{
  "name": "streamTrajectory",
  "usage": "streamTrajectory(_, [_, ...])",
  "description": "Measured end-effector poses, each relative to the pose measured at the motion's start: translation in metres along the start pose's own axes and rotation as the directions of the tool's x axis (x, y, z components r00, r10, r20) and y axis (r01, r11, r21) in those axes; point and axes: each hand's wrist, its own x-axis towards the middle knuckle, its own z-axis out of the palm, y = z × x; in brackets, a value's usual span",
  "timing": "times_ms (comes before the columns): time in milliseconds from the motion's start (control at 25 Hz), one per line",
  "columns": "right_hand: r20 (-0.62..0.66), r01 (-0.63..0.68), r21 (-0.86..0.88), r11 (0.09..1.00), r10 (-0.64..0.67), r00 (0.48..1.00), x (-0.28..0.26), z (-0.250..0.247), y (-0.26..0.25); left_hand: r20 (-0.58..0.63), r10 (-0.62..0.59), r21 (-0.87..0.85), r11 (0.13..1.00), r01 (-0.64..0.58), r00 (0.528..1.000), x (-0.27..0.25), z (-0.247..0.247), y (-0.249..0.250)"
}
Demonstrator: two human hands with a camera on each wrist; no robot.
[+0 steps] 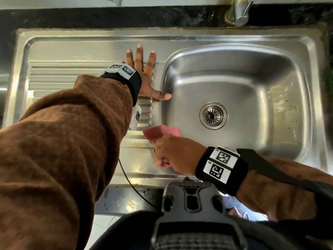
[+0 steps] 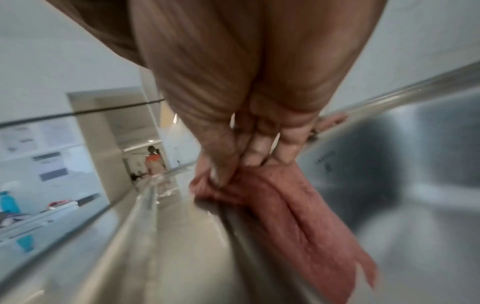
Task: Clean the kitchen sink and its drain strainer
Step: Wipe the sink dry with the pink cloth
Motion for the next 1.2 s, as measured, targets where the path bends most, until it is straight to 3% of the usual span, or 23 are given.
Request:
streamTrajectory(80, [-0.22,-0.159,0.278,0.947,0.224,0.95,0.01,-0.011,0.011,0.011,-0.002,-0.002,1.0,0.002,1.0,0.0,-0.001,0.0])
streamTrajectory(160, [-0.352,-0.256,0.503,0.825,0.466,0.812,0.028,-0.021,0.034,0.016,0.001,-0.004,1.0,-0.001,1.0,0.0,-0.003,0.0])
streamTrajectory(280, [-0.263,-0.309,0.793,0.526,0.752,0.604,0.065,-0.023,0.08,0.021,-0.002,0.008,1.0,0.002,1.0,-0.001,-0.006,0.003])
streamTrajectory(400, [-0.235,-0.096,0.942,0.32,0.839,0.49,0.092,-0.026,0.111,0.039,-0.022,0.06,0.998,0.02,0.999,-0.005,-0.007,0.005])
streamTrajectory(520, [-0.209,0.109,0.978,0.179,0.873,0.441,0.109,-0.032,0.133,0.069,-0.043,0.069,0.997,0.038,0.997,-0.006,-0.006,0.005])
streamTrajectory(600, [-0.191,0.084,0.982,0.172,0.908,0.372,0.118,-0.032,0.15,0.079,-0.033,0.045,0.999,0.03,0.996,-0.005,-0.007,0.006])
streamTrajectory(680, [-0.159,-0.011,0.986,0.167,0.959,0.235,0.12,-0.034,0.166,0.094,-0.026,0.038,0.999,0.023,0.995,-0.004,-0.008,0.006])
streamTrajectory(720, [-0.128,-0.031,0.99,0.136,0.976,0.174,0.117,-0.036,0.171,0.101,-0.029,0.038,0.999,0.025,0.994,-0.004,-0.008,0.006])
streamTrajectory(760, [-0.081,0.003,0.997,0.081,0.984,0.156,0.118,-0.035,0.176,0.106,-0.033,0.038,0.999,0.029,0.994,-0.004,-0.008,0.006])
streamTrajectory(840, [-0.032,0.107,0.994,0.008,0.974,0.222,0.121,-0.033,0.174,0.106,-0.039,0.036,0.999,0.035,0.994,-0.004,-0.008,0.006])
streamTrajectory(1000, [-0.04,0.119,0.993,0.006,0.957,0.288,0.134,-0.021,0.161,0.105,-0.039,0.026,0.999,0.037,0.994,-0.004,-0.007,0.006])
streamTrajectory(1080, [-0.081,-0.015,0.996,0.092,0.941,0.329,0.133,-0.014,0.166,0.104,-0.032,0.018,0.999,0.03,0.994,-0.004,-0.008,0.007])
streamTrajectory(1160, [-0.06,-0.218,0.961,0.172,0.895,0.441,0.125,-0.008,0.169,0.103,-0.033,0.017,0.999,0.031,0.994,-0.004,-0.009,0.006])
streamTrajectory(1200, [0.003,-0.246,0.959,0.142,0.861,0.509,0.12,-0.007,0.17,0.102,-0.036,0.018,0.999,0.034,0.994,-0.004,-0.01,0.007])
